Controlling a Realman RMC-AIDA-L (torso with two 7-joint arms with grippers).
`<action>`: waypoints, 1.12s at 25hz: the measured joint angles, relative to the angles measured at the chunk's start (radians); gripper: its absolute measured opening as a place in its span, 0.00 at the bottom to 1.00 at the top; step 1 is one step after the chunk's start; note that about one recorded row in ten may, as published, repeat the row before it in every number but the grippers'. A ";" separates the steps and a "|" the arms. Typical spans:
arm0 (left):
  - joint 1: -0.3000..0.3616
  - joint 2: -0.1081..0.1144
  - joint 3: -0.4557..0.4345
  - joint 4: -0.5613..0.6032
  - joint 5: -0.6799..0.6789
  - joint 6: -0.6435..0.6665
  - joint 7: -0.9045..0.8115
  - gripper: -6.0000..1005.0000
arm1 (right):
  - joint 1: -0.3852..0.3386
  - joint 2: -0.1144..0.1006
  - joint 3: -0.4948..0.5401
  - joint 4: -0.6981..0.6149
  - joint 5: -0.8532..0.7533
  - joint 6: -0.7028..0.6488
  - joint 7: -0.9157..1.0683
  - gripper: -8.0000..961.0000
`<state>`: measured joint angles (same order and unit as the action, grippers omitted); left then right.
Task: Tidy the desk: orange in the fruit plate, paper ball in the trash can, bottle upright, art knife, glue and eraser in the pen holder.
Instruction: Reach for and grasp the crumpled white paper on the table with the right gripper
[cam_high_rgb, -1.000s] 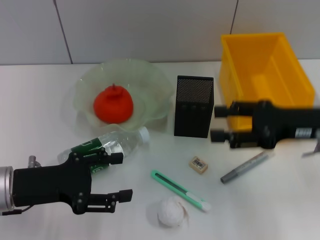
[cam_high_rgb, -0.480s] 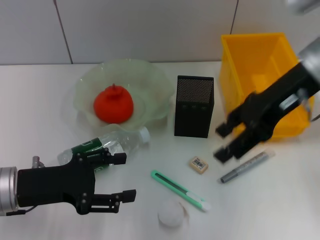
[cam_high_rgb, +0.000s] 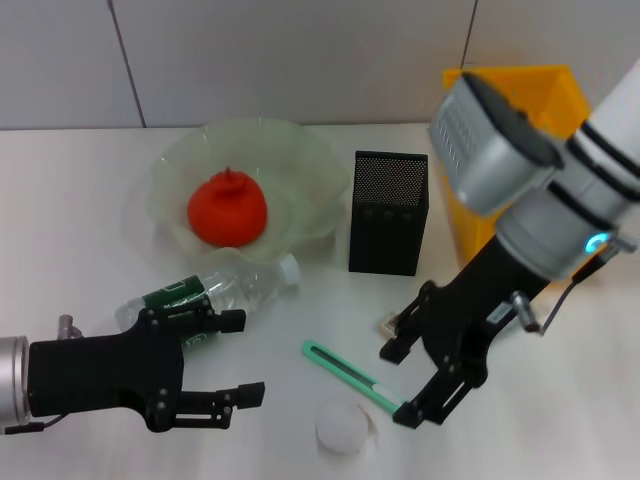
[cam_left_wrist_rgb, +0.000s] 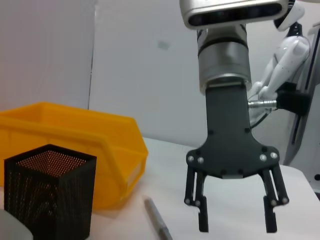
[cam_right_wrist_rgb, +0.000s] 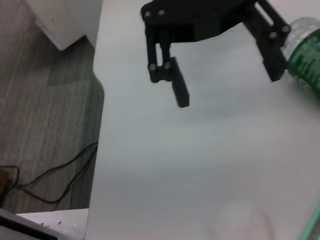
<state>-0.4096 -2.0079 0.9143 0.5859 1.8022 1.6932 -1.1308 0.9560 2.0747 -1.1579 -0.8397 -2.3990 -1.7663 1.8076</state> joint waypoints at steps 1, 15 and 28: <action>0.000 0.000 0.000 0.000 0.004 -0.003 0.000 0.85 | 0.000 0.002 -0.003 0.020 0.003 0.015 -0.023 0.79; 0.004 0.002 0.000 -0.002 0.017 -0.011 -0.009 0.84 | -0.027 0.012 -0.204 0.135 0.149 0.226 -0.204 0.79; 0.003 0.006 -0.003 -0.002 0.016 -0.011 -0.009 0.84 | -0.049 0.016 -0.387 0.136 0.249 0.387 -0.242 0.79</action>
<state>-0.4065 -2.0022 0.9111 0.5844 1.8178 1.6820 -1.1398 0.9073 2.0909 -1.5445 -0.7042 -2.1502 -1.3791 1.5654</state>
